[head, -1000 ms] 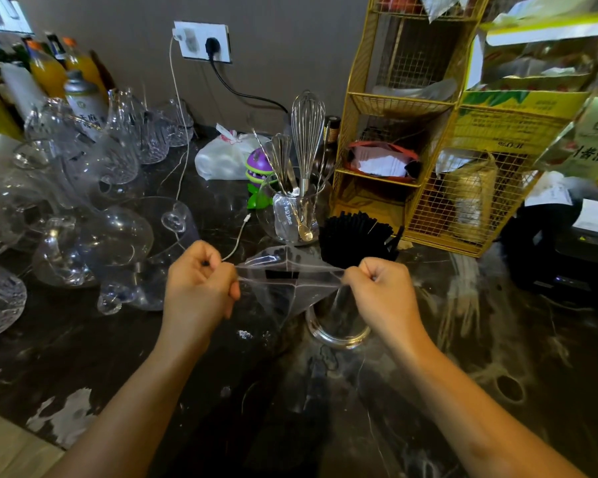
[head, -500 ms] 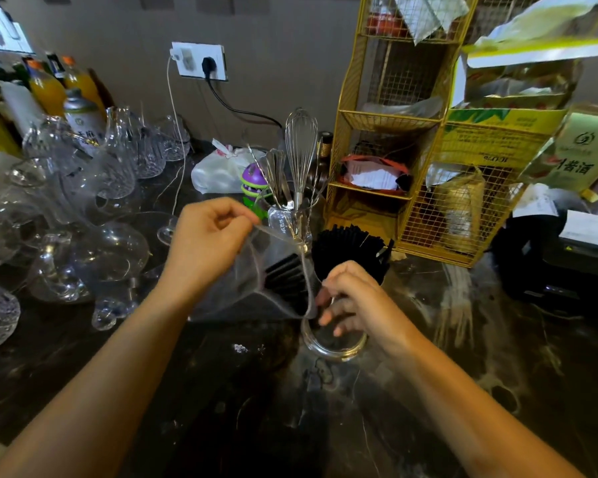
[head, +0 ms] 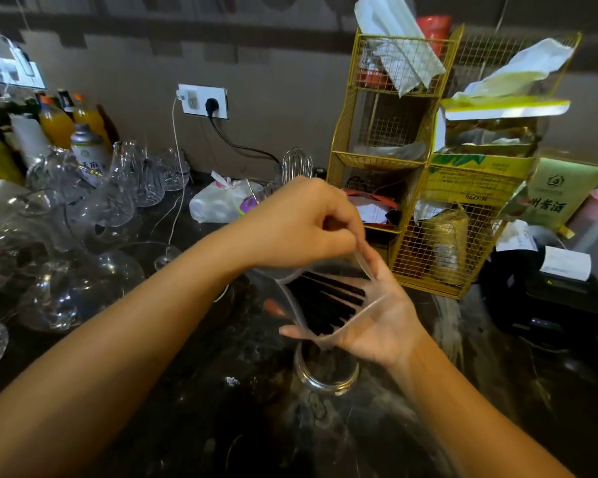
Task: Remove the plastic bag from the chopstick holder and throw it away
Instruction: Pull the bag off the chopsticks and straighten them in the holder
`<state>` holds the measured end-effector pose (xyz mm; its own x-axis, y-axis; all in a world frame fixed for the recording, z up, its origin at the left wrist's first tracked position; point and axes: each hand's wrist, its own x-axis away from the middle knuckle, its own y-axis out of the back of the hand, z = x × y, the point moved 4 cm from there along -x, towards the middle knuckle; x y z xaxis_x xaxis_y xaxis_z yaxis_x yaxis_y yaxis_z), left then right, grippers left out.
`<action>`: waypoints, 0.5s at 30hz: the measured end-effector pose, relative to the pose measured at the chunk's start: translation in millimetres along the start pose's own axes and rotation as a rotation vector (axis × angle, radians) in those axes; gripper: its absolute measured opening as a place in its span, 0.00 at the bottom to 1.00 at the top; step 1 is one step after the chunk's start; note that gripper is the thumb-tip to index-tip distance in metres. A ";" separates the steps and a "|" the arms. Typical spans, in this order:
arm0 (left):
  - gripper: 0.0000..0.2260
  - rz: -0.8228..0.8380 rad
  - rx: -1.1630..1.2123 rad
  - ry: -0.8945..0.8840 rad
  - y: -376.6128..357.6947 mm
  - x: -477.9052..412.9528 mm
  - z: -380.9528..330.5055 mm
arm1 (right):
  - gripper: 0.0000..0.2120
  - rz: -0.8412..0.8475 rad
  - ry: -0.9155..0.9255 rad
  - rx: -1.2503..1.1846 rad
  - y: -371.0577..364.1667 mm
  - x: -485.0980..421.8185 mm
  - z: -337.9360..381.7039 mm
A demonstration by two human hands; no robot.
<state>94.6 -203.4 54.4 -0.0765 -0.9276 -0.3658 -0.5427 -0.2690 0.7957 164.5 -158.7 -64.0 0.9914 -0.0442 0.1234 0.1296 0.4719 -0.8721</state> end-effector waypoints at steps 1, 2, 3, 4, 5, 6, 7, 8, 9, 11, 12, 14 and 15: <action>0.09 0.025 0.000 -0.025 -1.7 -3.4 -4.2 | 0.35 -0.029 0.041 0.009 -3.2 0.6 3.1; 0.09 0.045 0.005 -0.049 -2.8 -6.7 -8.0 | 0.32 -0.042 0.077 0.035 -7.2 1.1 6.2; 0.09 0.062 0.008 -0.068 -3.2 -9.1 -11.6 | 0.28 -0.037 0.105 0.072 -12.8 1.7 8.6; 0.09 0.080 0.009 -0.081 -2.5 -11.2 -13.8 | 0.25 -0.025 0.127 0.105 -17.0 1.8 11.3; 0.09 0.101 0.004 -0.091 -0.5 -12.5 -16.0 | 0.23 -0.013 0.148 0.129 -20.9 2.0 14.6; 0.09 0.114 -0.005 -0.100 3.1 -13.0 -16.9 | 0.23 -0.004 0.167 0.144 -22.6 1.8 19.2; 0.08 0.114 0.001 -0.110 8.4 -12.8 -17.6 | 0.24 0.003 0.184 0.153 -23.0 1.6 24.2; 0.07 0.086 0.040 -0.109 15.2 -12.3 -16.3 | 0.26 0.009 0.199 0.166 -23.6 1.7 29.3; 0.06 0.014 0.111 -0.082 23.1 -11.4 -12.5 | 0.27 0.004 0.213 0.184 -21.6 0.8 35.5; 0.06 -0.278 0.297 0.057 37.8 -8.0 5.8 | 0.33 -0.017 0.254 0.257 -18.4 0.3 49.1; 0.07 -0.447 0.386 0.160 40.7 -5.0 22.2 | 0.38 -0.033 0.278 0.291 -17.1 0.2 56.7; 0.11 -0.631 0.572 0.411 33.4 1.3 57.9 | 0.42 -0.052 0.316 0.361 -16.9 0.9 70.8; 0.13 -0.603 0.703 0.520 24.1 1.8 72.8 | 0.40 -0.052 0.343 0.384 -17.0 1.5 77.9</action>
<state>20.5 -192.7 37.7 0.6437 -0.7321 -0.2229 -0.7456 -0.6656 0.0330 162.3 -98.2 -12.1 0.9416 -0.3319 -0.0560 0.2264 0.7475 -0.6245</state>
